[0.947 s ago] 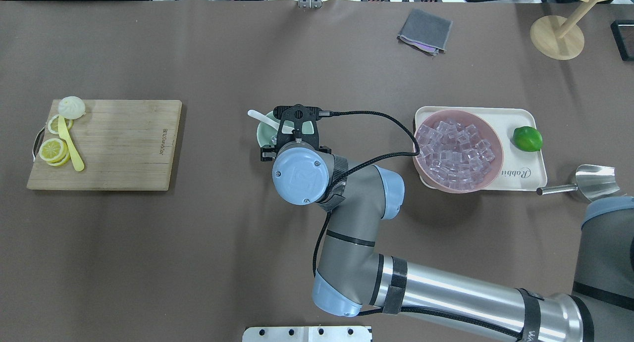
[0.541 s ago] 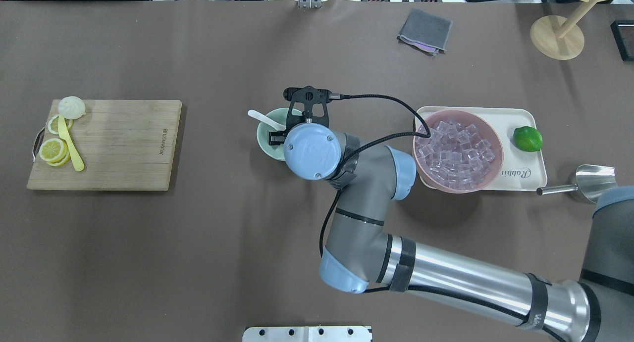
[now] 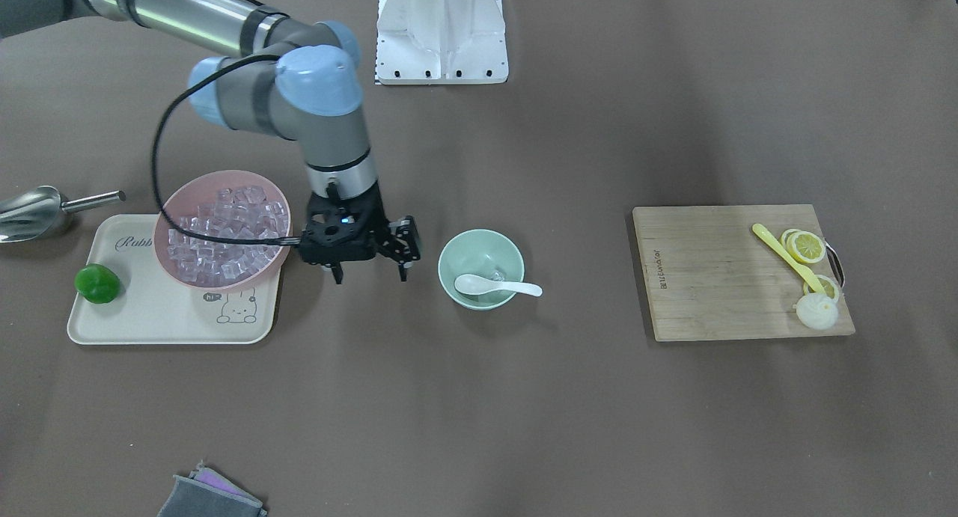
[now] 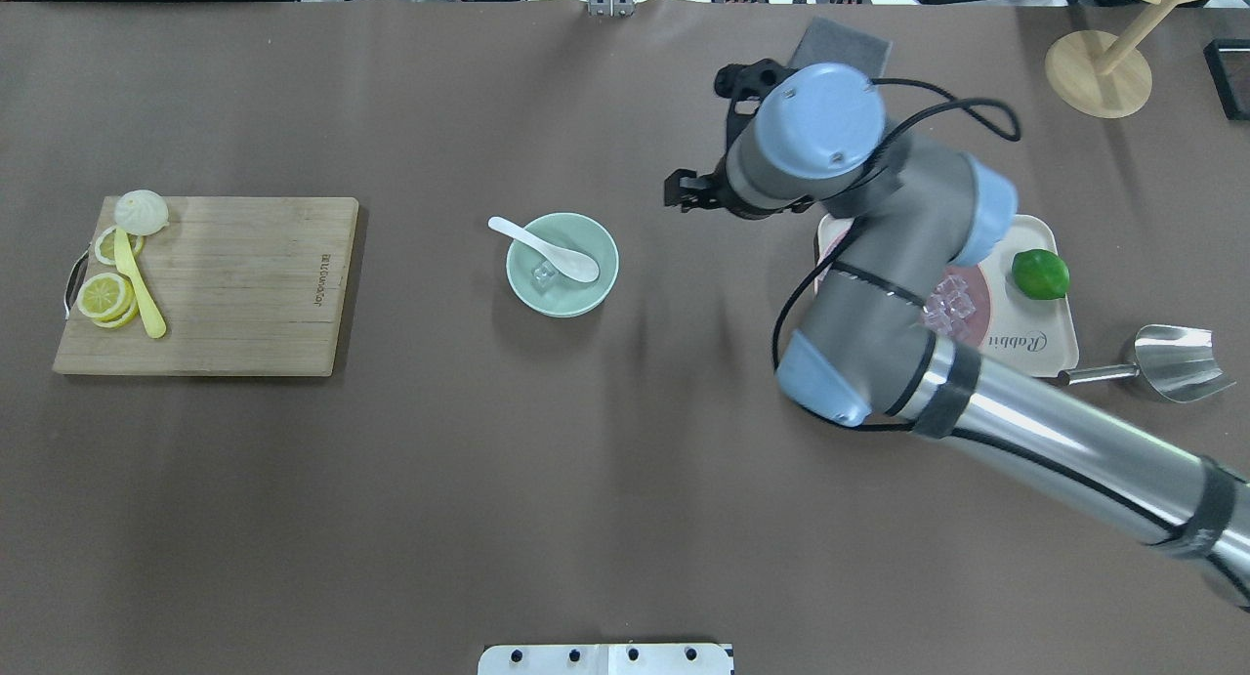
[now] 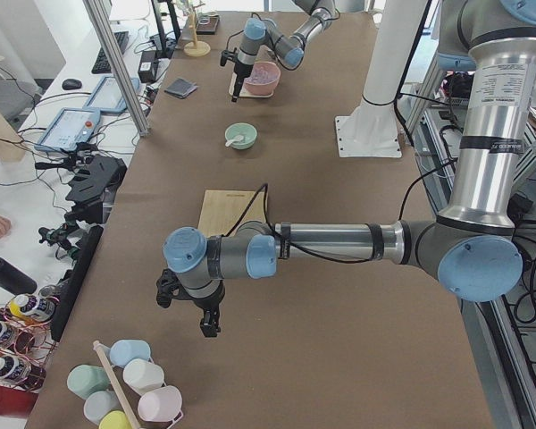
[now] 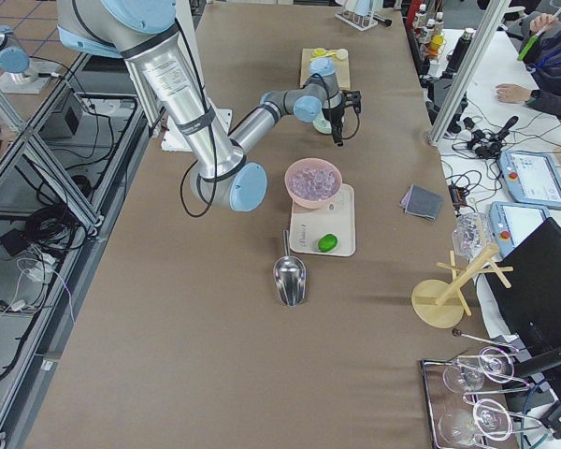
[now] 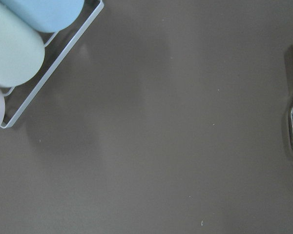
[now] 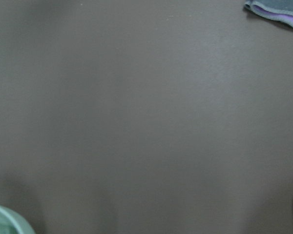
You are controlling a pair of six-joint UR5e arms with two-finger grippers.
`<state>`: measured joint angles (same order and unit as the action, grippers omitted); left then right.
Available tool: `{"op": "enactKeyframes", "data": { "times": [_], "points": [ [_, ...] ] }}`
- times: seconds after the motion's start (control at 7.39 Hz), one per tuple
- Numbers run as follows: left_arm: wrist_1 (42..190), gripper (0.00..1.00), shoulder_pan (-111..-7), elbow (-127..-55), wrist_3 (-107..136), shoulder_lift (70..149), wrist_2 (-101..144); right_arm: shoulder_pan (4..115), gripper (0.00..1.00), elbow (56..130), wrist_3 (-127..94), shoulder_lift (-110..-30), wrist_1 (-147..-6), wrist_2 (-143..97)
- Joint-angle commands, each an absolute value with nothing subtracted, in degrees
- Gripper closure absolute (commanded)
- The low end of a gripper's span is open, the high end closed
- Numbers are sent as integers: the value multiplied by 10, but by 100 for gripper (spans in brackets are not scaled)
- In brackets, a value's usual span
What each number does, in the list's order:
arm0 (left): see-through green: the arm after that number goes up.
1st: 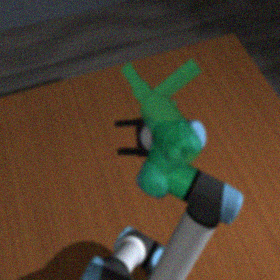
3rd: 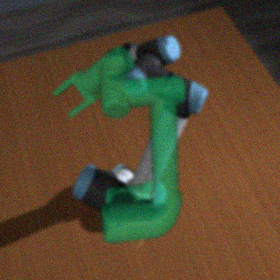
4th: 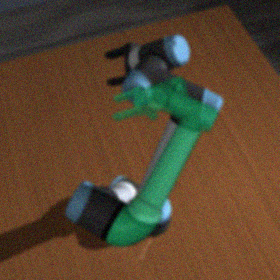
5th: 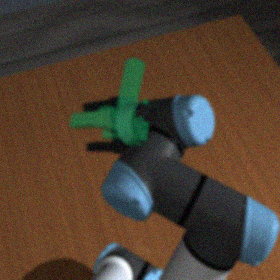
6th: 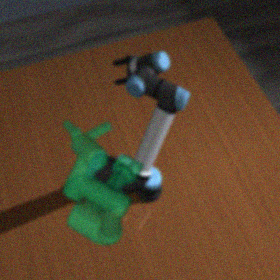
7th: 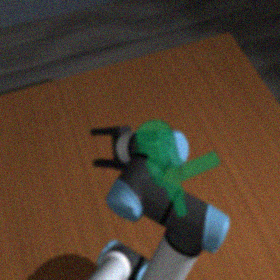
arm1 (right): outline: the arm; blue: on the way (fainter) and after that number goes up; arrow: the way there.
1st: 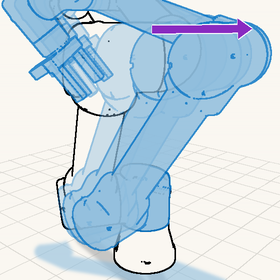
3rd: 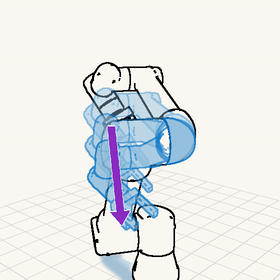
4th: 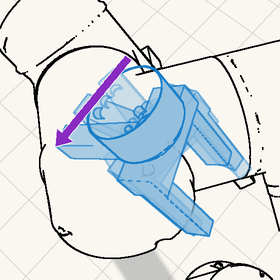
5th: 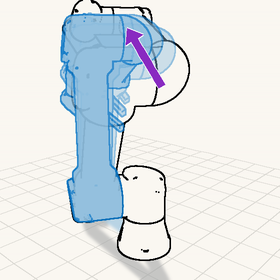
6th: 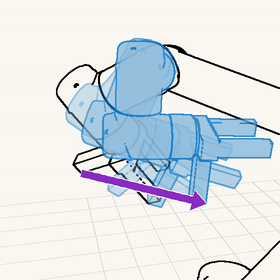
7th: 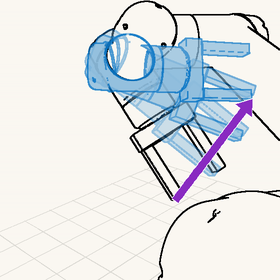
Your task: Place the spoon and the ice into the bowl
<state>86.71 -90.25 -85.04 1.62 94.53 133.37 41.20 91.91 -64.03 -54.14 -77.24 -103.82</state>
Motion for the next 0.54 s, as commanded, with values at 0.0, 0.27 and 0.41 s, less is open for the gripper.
{"op": "enactKeyframes", "data": {
  "times": [0.0,0.27,0.41],
  "points": [
    [869,1,-903,-882,54,923,1332,524,0,994,-521,-645,-773,-1168],
    [869,1,-903,-892,53,916,1332,607,0,1027,-401,-746,-773,-1213],
    [869,1,-903,-912,52,901,1329,638,0,1047,-322,-807,-773,-1215]
  ]
}}
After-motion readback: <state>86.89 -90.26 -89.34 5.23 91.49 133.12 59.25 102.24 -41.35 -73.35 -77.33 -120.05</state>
